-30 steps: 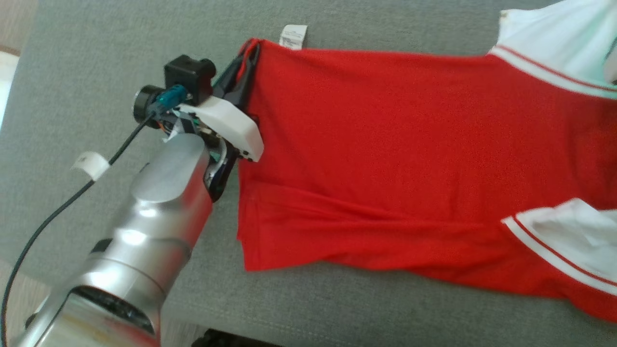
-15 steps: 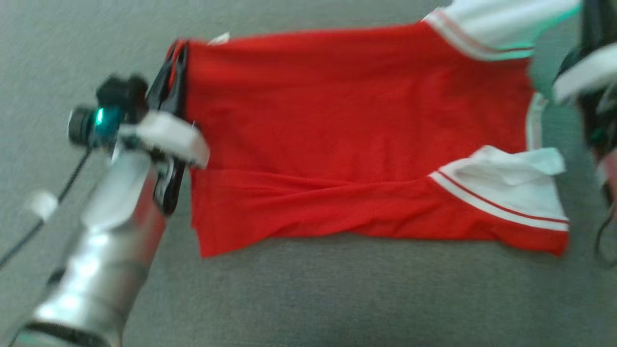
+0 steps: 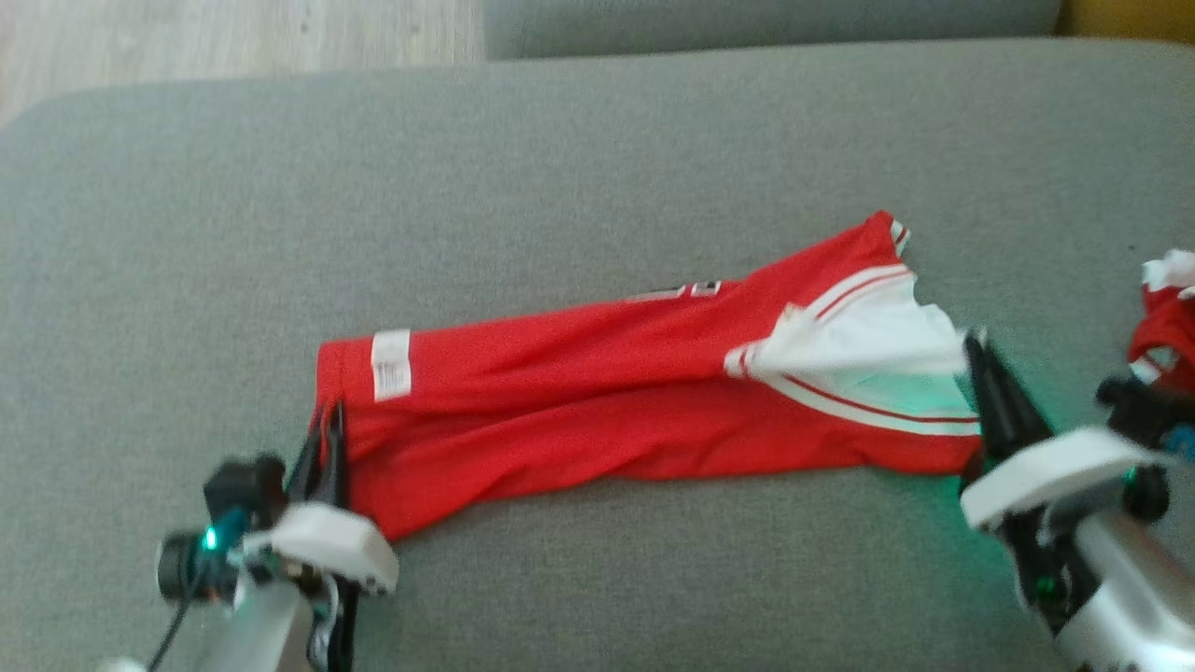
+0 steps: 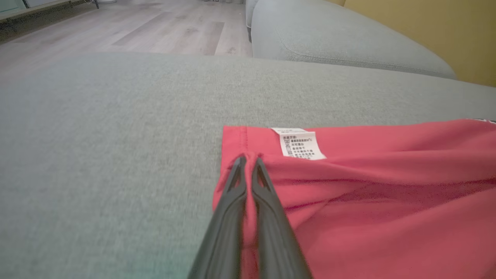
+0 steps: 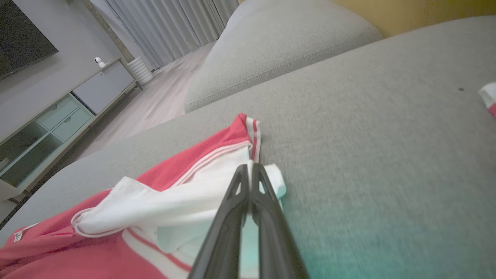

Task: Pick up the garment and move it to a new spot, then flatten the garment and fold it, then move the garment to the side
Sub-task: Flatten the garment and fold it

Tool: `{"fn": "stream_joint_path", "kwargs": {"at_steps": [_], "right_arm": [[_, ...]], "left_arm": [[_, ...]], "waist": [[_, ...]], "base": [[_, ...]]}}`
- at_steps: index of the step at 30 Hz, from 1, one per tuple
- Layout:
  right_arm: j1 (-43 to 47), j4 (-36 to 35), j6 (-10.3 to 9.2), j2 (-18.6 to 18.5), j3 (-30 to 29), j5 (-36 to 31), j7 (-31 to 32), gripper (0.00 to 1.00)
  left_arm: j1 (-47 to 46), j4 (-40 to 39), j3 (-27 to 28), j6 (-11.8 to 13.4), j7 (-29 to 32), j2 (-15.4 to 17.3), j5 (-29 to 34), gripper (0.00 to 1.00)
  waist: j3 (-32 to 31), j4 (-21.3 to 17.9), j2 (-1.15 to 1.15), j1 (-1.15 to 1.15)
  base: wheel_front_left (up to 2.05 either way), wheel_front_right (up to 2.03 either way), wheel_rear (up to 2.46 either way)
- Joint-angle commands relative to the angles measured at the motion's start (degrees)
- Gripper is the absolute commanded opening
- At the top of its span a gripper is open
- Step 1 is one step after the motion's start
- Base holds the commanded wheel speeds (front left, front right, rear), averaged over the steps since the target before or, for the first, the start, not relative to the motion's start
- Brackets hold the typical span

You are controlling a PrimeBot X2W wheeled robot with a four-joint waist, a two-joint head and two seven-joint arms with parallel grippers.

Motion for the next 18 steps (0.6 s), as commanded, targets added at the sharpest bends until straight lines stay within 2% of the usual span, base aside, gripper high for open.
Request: {"fn": "stream_joint_path", "kwargs": {"at_steps": [1, 2, 3, 6, 11, 14, 18], "right_arm": [[-0.7, -1.1, 0.39, -0.5, 0.3, 0.2, -0.7, 0.05], [-0.1, -0.5, 0.39, 0.0, -0.1, 0.0, -0.7, 0.95], [0.3, 0.4, 0.39, 0.7, -0.7, -0.3, -0.7, 1.00], [-0.2, 1.5, 0.39, 2.4, -3.0, -4.0, -0.8, 1.00], [-0.2, 0.7, 0.39, 5.7, -9.4, -16.4, -0.8, 1.00], [1.1, -0.9, 0.39, 8.5, -14.4, -24.7, -0.8, 1.00], [4.0, -1.9, 0.39, 13.3, -19.8, -32.2, -0.8, 1.00]], "left_arm": [[-1.0, -1.6, 2.8, 0.6, -0.6, 1.4, 0.4, 0.18], [0.1, -2.1, 4.0, 0.8, -0.6, 0.8, 0.5, 0.57], [1.3, -2.6, 5.1, 1.0, -0.6, 0.3, 0.7, 1.00], [4.4, -5.0, 8.7, 1.5, -0.6, -1.2, 1.8, 1.00], [8.5, -11.2, 13.4, 1.6, -0.6, -3.4, 6.2, 1.00], [10.7, -15.2, 14.5, 1.1, -0.6, -4.5, 9.6, 1.00], [14.0, -19.1, 14.8, 0.4, -0.6, -5.5, 13.3, 1.00]], "waist": [[-1.3, -0.4, -0.01, 0.02], [-1.8, -0.4, -0.01, 0.02], [-2.1, -0.4, -0.01, 0.02], [-3.1, -0.5, -0.01, 0.02], [-4.5, 0.1, -0.01, 0.02], [-5.5, 0.6, -0.01, 0.02], [-7.6, 1.1, -0.01, 0.02]], "base": [[0.00, 0.00, 0.00], [0.00, 0.00, 0.00], [0.00, 0.00, 0.00], [0.00, 0.00, 0.00], [0.00, 0.00, 0.00], [0.00, 0.00, 0.00], [0.00, 0.00, 0.00]]}}
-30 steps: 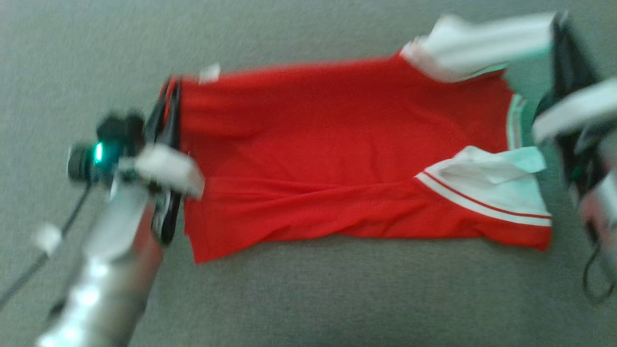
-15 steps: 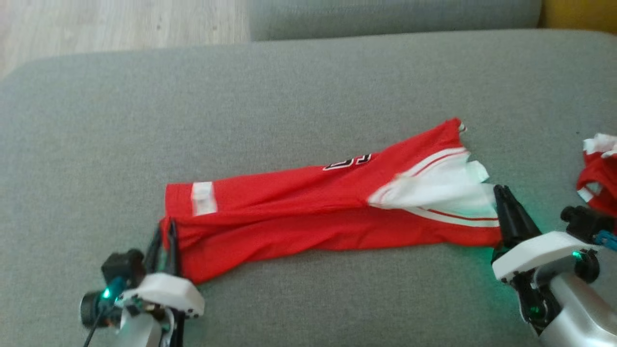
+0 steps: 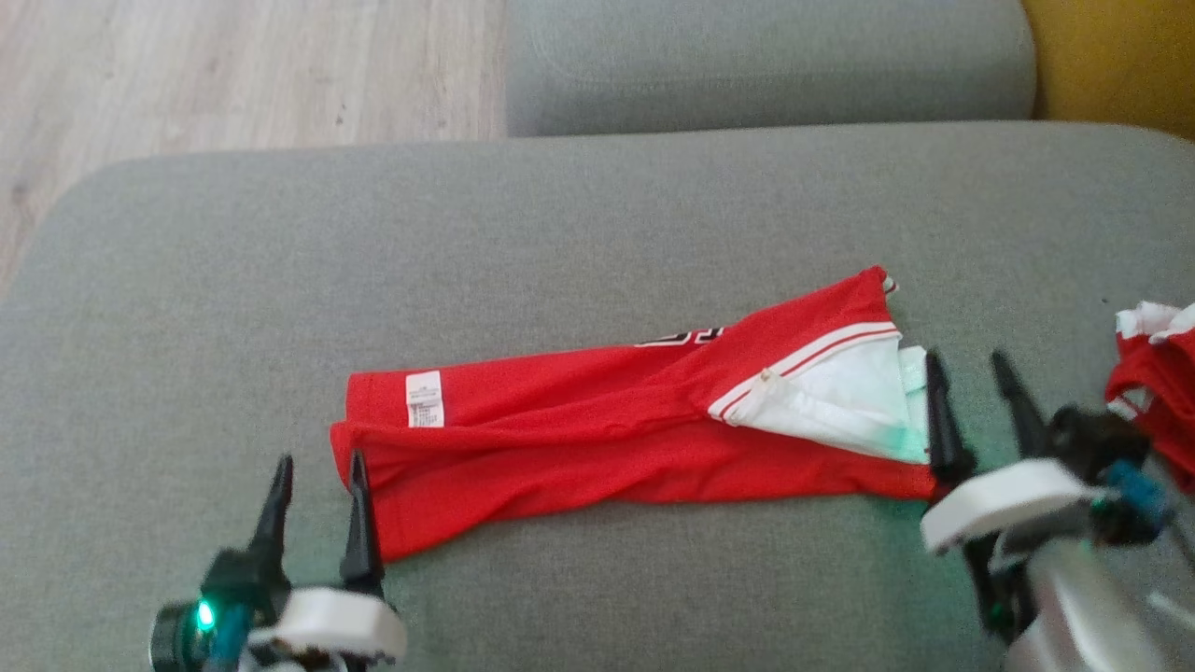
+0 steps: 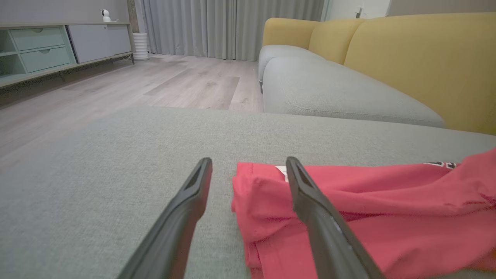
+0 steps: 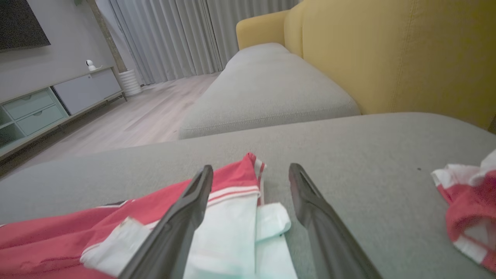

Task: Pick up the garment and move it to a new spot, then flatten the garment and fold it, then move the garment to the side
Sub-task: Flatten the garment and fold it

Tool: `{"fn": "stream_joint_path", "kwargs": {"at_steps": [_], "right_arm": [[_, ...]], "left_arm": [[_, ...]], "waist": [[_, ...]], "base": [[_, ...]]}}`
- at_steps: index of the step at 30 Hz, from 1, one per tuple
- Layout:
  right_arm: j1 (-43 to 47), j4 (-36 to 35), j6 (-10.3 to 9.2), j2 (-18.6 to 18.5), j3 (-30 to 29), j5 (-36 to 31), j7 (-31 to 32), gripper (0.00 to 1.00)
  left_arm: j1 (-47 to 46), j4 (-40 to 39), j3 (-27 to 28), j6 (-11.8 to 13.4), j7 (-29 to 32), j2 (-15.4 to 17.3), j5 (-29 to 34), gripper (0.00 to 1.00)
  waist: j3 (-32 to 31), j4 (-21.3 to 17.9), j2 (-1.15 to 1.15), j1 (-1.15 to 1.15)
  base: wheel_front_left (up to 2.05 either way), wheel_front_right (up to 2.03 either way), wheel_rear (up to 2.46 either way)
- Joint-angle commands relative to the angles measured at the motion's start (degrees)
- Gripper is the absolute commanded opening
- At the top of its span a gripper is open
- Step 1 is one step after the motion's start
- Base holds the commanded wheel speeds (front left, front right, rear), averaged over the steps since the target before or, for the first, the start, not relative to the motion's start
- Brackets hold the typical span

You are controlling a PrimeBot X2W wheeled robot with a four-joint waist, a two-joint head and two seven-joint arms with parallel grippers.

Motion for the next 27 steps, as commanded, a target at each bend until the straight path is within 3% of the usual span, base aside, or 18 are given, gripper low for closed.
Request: {"fn": "stream_joint_path", "kwargs": {"at_steps": [1, 6, 11, 27], "right_arm": [[1.2, -1.5, 0.39, 1.5, 0.0, -2.2, -0.8, 1.00], [3.8, 0.3, 0.39, 4.2, -1.7, -5.9, -0.8, 1.00], [3.0, 2.1, 0.39, 4.6, -2.1, -6.6, -0.8, 1.00], [-11.5, 20.7, 0.39, 1.0, -5.8, -9.9, 3.4, 1.00]], "left_arm": [[0.8, -2.5, 2.0, -0.2, -0.6, 0.0, 1.1, 1.00], [4.9, -4.2, 1.1, -1.1, -0.6, -0.5, 1.8, 1.00], [5.5, -3.7, -1.2, -1.3, -0.6, -0.5, 0.3, 1.00], [0.2, -2.6, -7.8, 0.4, -0.6, -0.5, -3.4, 1.00]], "waist": [[-1.6, 0.5, -0.01, 0.00], [-3.1, 1.0, -0.01, 0.00], [-2.7, 1.5, -0.01, 0.00], [6.0, 5.3, -0.01, 0.00]], "base": [[0.00, 0.00, 0.00], [0.00, 0.00, 0.00], [0.00, 0.00, 0.00], [0.00, 0.00, 0.00]]}}
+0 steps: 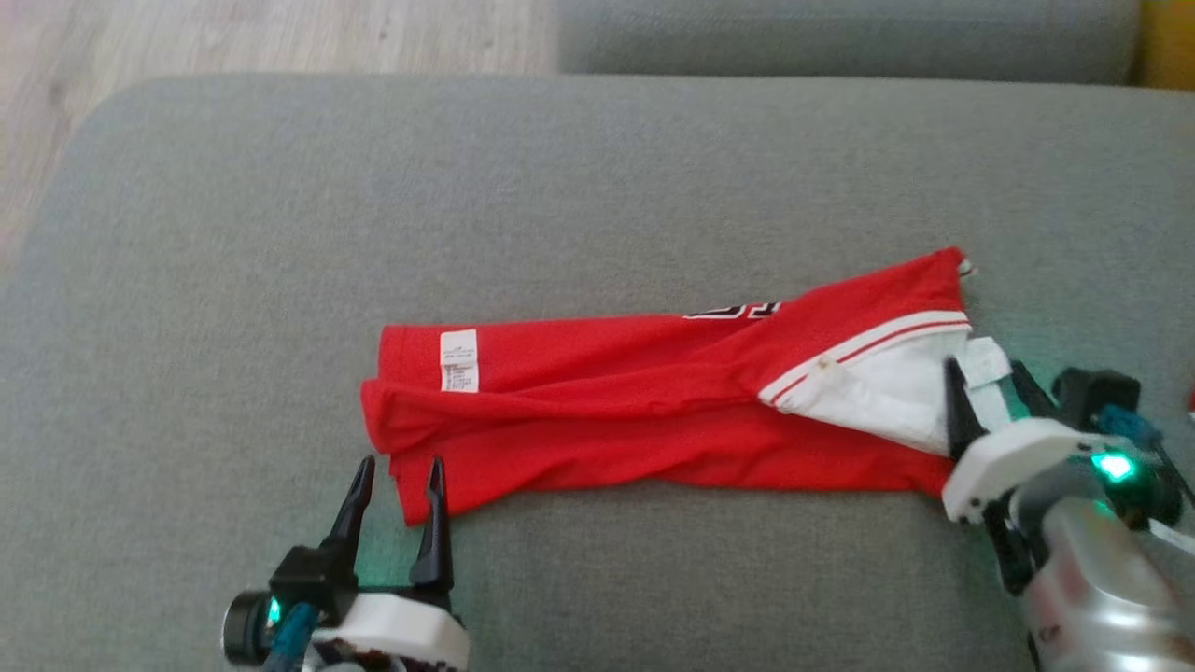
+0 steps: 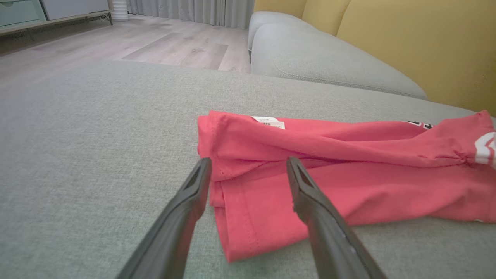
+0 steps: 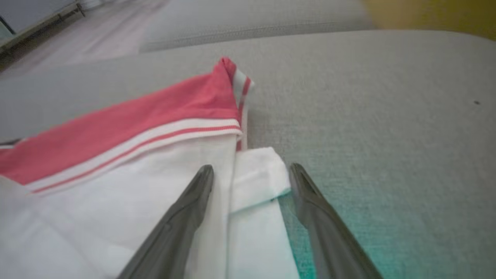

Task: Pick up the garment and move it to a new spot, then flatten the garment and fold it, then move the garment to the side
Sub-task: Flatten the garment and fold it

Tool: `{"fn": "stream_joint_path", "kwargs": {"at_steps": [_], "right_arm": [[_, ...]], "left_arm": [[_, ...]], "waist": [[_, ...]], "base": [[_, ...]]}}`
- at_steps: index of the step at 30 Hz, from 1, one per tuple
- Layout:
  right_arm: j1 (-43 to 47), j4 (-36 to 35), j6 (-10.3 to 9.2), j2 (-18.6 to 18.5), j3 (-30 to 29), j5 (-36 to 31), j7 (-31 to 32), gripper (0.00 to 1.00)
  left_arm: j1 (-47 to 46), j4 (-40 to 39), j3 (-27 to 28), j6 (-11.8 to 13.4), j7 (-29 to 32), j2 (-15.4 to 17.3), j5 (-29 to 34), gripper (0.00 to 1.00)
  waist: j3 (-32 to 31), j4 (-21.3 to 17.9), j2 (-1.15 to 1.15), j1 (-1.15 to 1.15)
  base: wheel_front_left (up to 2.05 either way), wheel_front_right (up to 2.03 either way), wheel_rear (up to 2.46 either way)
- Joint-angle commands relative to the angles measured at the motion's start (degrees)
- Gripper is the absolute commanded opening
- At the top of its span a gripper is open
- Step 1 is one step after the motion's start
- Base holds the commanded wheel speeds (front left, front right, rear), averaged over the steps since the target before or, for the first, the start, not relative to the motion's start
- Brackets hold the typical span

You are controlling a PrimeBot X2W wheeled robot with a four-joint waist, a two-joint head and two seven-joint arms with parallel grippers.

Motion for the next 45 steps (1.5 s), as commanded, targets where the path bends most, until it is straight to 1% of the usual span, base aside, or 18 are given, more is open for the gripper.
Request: {"fn": "stream_joint_path", "kwargs": {"at_steps": [1, 4, 8, 9, 10, 12, 14, 18, 20, 22, 24, 27, 31, 34, 36, 37, 41, 45], "right_arm": [[-0.7, 0.0, 0.39, -0.4, 0.7, -0.3, 0.0, 1.00], [-0.6, 2.8, 0.39, 0.6, 1.6, 1.1, 0.0, 1.00], [0.9, 3.7, 0.39, 2.5, 6.7, 6.6, 0.2, 1.00], [1.4, 3.5, 0.39, 2.8, 8.2, 8.6, 0.7, 0.75], [1.9, 3.3, 0.39, 2.9, 9.7, 10.3, 1.1, 0.02], [2.5, 2.8, 0.39, 2.1, 11.6, 13.3, 1.4, 0.00], [2.5, 2.5, 0.39, 0.1, 12.2, 15.1, 0.2, 0.00], [1.3, 2.5, 0.39, -4.2, 9.5, 16.5, -3.3, 0.00], [0.8, 1.8, 0.39, -5.6, 7.9, 16.8, -4.0, 0.00], [0.6, 0.2, 0.39, -6.4, 7.6, 16.5, -4.3, 0.00], [0.9, -3.2, 0.39, -5.9, 8.3, 16.6, -4.4, 0.00], [2.7, -10.7, 0.39, -3.8, 11.5, 18.2, -4.4, 0.00], [5.4, -19.8, 0.39, -1.1, 19.4, 21.7, -4.4, 0.00], [5.9, -24.4, 0.39, 0.0, 25.9, 24.8, -4.3, 0.00], [5.5, -26.3, 0.39, 0.7, 29.1, 26.9, -3.8, 0.00], [5.5, -26.3, 0.39, 0.7, 29.1, 26.9, -3.8, 0.00], [3.4, -26.9, 0.39, 1.5, 34.0, 29.0, -2.9, 0.00], [0.9, -25.1, 0.39, 2.3, 37.7, 30.0, -2.4, 0.00]], "left_arm": [[-1.8, -1.3, 1.4, 0.4, -0.6, 0.0, -0.3, 1.00], [-2.5, -1.3, 1.0, 0.9, -0.6, 0.0, -0.7, 1.00], [-2.2, -1.3, 1.3, 1.0, -0.6, 0.0, -0.8, 1.00], [-2.0, -1.3, 1.5, 1.0, -0.6, 0.0, -0.8, 1.00], [-1.8, -1.2, 1.6, 0.9, -0.6, 0.0, -0.7, 1.00], [-1.6, -1.1, 1.7, 0.7, -0.6, 0.0, -0.4, 1.00], [-1.6, -1.1, 1.5, 0.6, -0.6, 0.0, -0.4, 1.00], [-1.8, -0.9, 1.2, 0.3, -0.6, 0.0, -0.2, 1.00], [-1.7, -0.8, 1.2, 0.1, -0.6, 0.0, -0.3, 1.00], [-1.4, -0.7, 1.2, 0.1, -0.6, 0.0, -0.4, 1.00], [-1.0, -0.4, 1.0, 0.0, -0.6, 0.0, -0.7, 1.00], [-0.5, -0.1, 0.5, -0.3, -0.6, 0.0, -1.0, 1.00], [-0.5, 0.5, -0.9, -0.8, -0.6, 0.0, -1.1, 1.00], [-0.9, 0.9, -2.3, -1.1, -0.6, 0.0, -1.1, 1.00], [-1.0, 1.0, -3.2, -1.1, -0.6, 0.0, -1.1, 1.00], [-1.0, 1.0, -3.2, -1.1, -0.6, 0.0, -1.1, 1.00], [-1.3, 1.7, -5.2, -1.7, -0.6, 0.0, -1.1, 1.00], [-1.4, 1.7, -6.9, -1.8, -0.6, 0.0, -1.1, 1.00]], "waist": [[1.4, 1.3, 0.00, -0.01], [2.1, 1.9, 0.00, -0.01], [1.8, 2.0, 0.00, -0.01], [1.7, 1.9, 0.00, -0.01], [1.5, 1.8, 0.00, -0.01], [1.2, 1.4, 0.00, -0.01], [1.0, 1.1, 0.00, -0.01], [0.3, 0.5, 0.00, -0.01], [-0.2, 0.1, 0.00, -0.01], [-0.7, -0.3, 0.00, -0.01], [-1.2, -0.6, 0.00, -0.01], [-1.9, -0.4, 0.00, -0.01], [-2.4, 1.0, 0.00, -0.01], [-2.4, 3.2, 0.00, -0.01], [-2.3, 5.1, 0.00, -0.01], [-2.3, 5.1, 0.00, -0.01], [-2.3, 10.0, 0.00, -0.01], [-2.0, 15.2, 0.00, -0.01]], "base": [[0.00, 0.00, 0.00], [0.00, 0.00, 0.00], [0.00, 0.00, 0.00], [0.00, 0.00, 0.00], [0.00, 0.00, 0.00], [0.00, 0.00, 0.00], [0.00, 0.00, 0.00], [0.00, 0.00, 0.00], [0.00, 0.00, 0.00], [0.00, 0.00, 0.00], [0.00, 0.00, 0.00], [0.00, 0.00, 0.00], [0.00, 0.00, 0.00], [0.00, 0.00, 0.00], [0.00, 0.00, 0.00], [0.00, 0.00, 0.00], [0.00, 0.00, 0.00], [0.00, 0.00, 0.00]]}}
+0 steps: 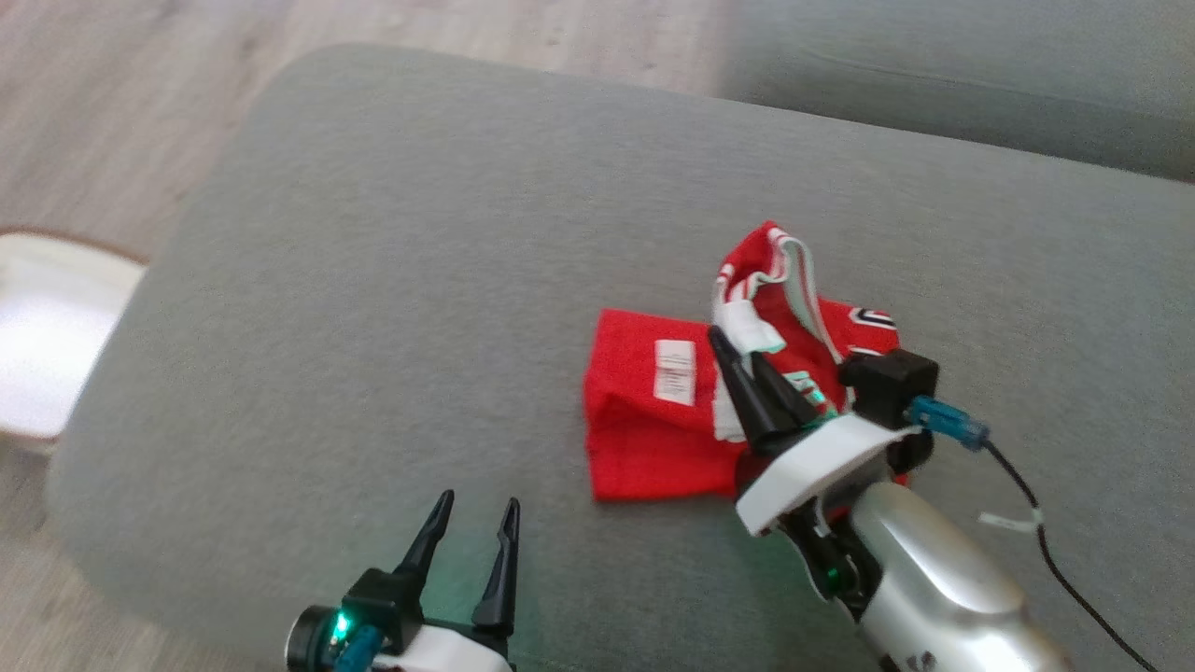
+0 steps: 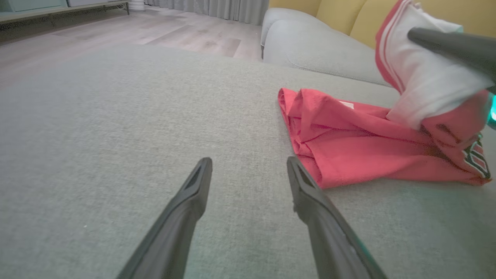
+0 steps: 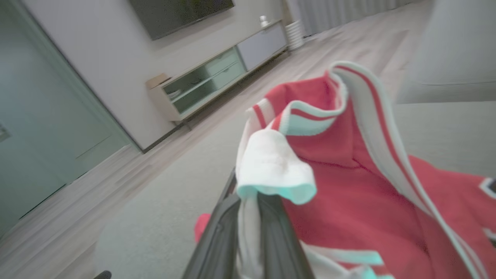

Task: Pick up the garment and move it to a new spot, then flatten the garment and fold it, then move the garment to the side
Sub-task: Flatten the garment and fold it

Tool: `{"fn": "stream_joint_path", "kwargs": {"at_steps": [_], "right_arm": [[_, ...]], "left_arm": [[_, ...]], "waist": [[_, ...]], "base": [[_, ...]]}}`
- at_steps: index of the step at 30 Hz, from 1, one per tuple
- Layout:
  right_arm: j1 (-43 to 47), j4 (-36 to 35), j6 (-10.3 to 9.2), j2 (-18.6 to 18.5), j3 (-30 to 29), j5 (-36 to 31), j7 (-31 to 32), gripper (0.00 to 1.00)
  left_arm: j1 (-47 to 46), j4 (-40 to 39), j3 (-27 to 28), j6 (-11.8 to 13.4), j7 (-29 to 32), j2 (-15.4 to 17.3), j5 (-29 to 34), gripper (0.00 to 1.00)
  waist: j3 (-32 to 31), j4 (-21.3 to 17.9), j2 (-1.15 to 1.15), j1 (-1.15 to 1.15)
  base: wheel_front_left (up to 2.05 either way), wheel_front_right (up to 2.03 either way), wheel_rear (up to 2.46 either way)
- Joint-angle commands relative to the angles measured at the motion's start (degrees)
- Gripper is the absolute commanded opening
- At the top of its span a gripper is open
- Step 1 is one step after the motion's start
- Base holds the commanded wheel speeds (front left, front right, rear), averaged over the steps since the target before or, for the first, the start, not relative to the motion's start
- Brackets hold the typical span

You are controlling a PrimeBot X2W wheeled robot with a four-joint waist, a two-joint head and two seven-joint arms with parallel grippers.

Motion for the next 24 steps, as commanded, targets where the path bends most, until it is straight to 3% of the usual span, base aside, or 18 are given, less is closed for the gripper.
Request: {"fn": "stream_joint_path", "kwargs": {"at_steps": [1, 2, 3, 4, 5, 12, 24], "right_arm": [[-2.7, -0.8, 0.37, 1.3, 1.6, 0.4, 0.0, 0.00], [-3.2, 0.1, 0.37, 1.6, 2.3, 0.6, 0.0, 0.00], [-3.5, 1.2, 0.37, 1.8, 2.7, 0.9, 0.1, 0.10], [-3.8, 2.3, 0.37, 2.0, 3.1, 1.2, 0.1, 0.77], [-4.2, 3.2, 0.37, 2.2, 3.4, 1.3, 0.0, 1.00], [-5.9, 6.6, 0.37, 2.2, 0.0, -3.0, -1.9, 1.00], [3.0, 3.8, 0.37, 1.4, -22.7, -19.9, -2.1, 1.00]], "left_arm": [[-1.6, -1.2, 1.1, 0.1, -0.6, 0.0, -0.2, 1.00], [-1.6, -1.2, 0.8, 0.1, -0.6, 0.0, -0.2, 1.00], [-1.6, -1.2, 0.5, 0.2, -0.6, 0.0, -0.3, 1.00], [-1.7, -1.1, 0.3, 0.2, -0.6, 0.0, -0.5, 1.00], [-1.7, -1.1, 0.2, 0.3, -0.6, 0.0, -0.7, 1.00], [-2.1, -1.4, 1.2, 1.3, -0.6, 0.0, -1.0, 1.00], [-4.9, -1.6, 6.0, 1.7, -0.6, 0.0, 1.0, 1.00]], "waist": [[0.3, 4.5, 0.00, 0.00], [0.3, 5.5, 0.00, 0.00], [0.4, 6.3, 0.00, 0.00], [0.4, 7.0, 0.00, 0.00], [0.4, 7.5, 0.00, 0.00], [-0.2, 5.3, 0.00, 0.00], [-2.4, -6.0, 0.00, 0.00]], "base": [[0.00, 0.00, 0.00], [0.00, 0.00, 0.00], [0.00, 0.00, 0.00], [0.00, 0.00, 0.00], [0.00, 0.00, 0.00], [0.00, 0.00, 0.00], [0.00, 0.00, 0.00]]}}
